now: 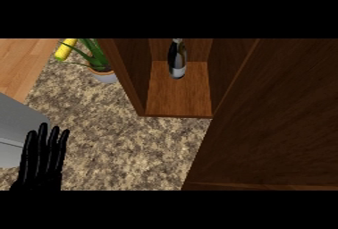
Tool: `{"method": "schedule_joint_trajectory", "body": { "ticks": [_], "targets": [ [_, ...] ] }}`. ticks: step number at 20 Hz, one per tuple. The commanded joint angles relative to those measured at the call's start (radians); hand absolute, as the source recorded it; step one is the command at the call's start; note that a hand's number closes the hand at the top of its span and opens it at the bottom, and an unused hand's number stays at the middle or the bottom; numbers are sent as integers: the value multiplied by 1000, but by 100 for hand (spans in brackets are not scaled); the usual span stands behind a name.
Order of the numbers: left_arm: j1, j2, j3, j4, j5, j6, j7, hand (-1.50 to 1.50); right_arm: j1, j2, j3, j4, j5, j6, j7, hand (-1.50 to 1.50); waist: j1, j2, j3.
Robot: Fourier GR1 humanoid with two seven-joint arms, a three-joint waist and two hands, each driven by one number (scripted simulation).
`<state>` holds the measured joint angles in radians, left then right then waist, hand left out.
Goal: Pick up the wine, place it into the cabinet and close the cabinet
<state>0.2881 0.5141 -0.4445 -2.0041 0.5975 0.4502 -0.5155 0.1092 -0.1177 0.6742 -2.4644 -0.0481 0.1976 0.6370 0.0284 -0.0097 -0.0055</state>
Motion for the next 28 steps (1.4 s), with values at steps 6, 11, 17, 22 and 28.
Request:
{"method": "schedule_joint_trajectory", "body": {
  "ticks": [6, 11, 17, 22, 28],
  "targets": [
    [144, 119, 160, -69, 121, -158, -26, -150, -258, 114, 233, 51, 38, -244, 94, 150, 25, 0, -2],
    [207, 160, 224, -82, 172, -267, -50, -150, -469, 114, 236, 216, 54, -419, 51, 150, 44, 2, -1],
    [192, 192, 325, -30, 237, -342, -44, -150, -726, 113, 162, 357, -46, -549, 84, 150, 44, 8, -2],
    [235, 217, 371, -52, 268, -410, -42, -150, -988, 116, 78, 597, -197, -636, 44, 150, 61, 10, 1],
    [198, 242, 443, -48, 335, -434, 4, -150, -1276, 117, -49, 912, -365, -635, -37, 150, 71, 18, 2]
  ]
}}
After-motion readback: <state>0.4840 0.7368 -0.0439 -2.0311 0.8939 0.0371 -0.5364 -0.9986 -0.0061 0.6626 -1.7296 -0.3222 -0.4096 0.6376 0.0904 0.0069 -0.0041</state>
